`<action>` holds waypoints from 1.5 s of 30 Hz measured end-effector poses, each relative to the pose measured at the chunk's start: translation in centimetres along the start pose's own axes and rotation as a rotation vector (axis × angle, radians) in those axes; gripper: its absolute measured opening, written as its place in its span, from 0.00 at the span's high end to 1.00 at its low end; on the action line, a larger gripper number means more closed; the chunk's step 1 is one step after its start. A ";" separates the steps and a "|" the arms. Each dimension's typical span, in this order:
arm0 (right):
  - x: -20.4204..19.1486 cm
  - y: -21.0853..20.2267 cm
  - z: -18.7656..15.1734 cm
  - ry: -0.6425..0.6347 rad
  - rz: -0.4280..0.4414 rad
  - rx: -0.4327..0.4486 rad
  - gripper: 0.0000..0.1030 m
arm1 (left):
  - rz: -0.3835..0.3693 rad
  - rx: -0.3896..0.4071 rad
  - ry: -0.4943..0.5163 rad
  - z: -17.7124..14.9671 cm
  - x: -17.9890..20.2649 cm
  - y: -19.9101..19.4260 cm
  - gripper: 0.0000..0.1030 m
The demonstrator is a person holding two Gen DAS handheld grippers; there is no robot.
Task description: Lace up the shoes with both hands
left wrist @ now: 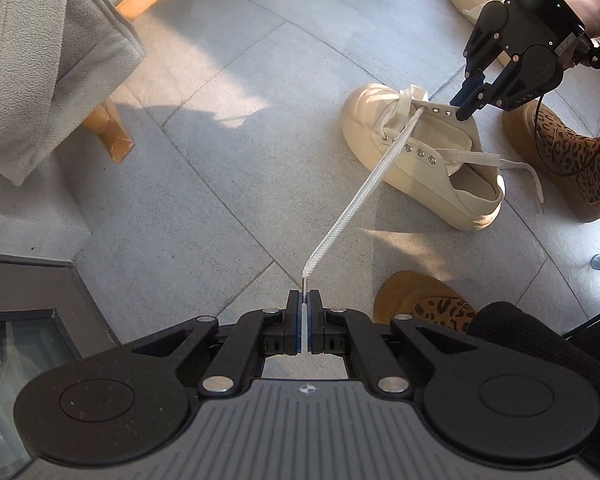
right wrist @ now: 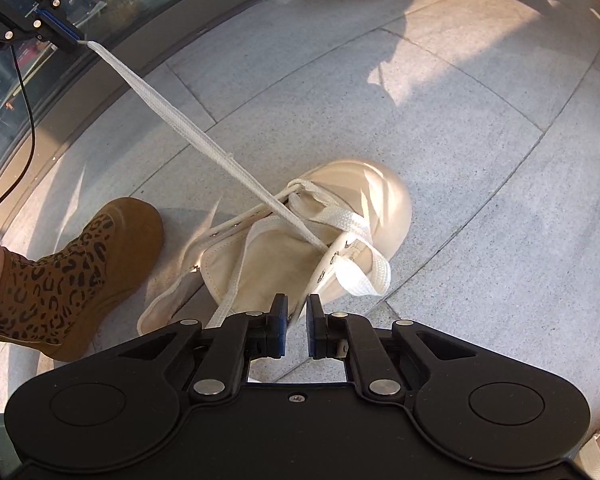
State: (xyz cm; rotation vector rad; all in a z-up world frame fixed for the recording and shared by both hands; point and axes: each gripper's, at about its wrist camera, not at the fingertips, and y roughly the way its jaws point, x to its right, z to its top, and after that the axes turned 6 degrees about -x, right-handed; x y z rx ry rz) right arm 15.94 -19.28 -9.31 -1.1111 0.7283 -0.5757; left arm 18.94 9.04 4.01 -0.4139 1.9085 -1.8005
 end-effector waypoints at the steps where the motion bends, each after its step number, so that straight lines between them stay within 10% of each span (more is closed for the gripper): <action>1: -0.1 0.0 0.0 -0.003 -0.001 -0.001 0.93 | 0.016 -0.014 0.003 -0.1 -0.2 -0.5 0.99; 15: 0.0 0.2 0.0 -0.005 -0.019 -0.009 0.93 | 0.110 -0.142 0.007 -1.9 -1.7 -4.0 0.99; 45: 0.1 0.4 0.2 0.003 -0.017 -0.018 0.93 | 0.121 -0.137 0.057 -2.7 -1.0 -3.1 0.99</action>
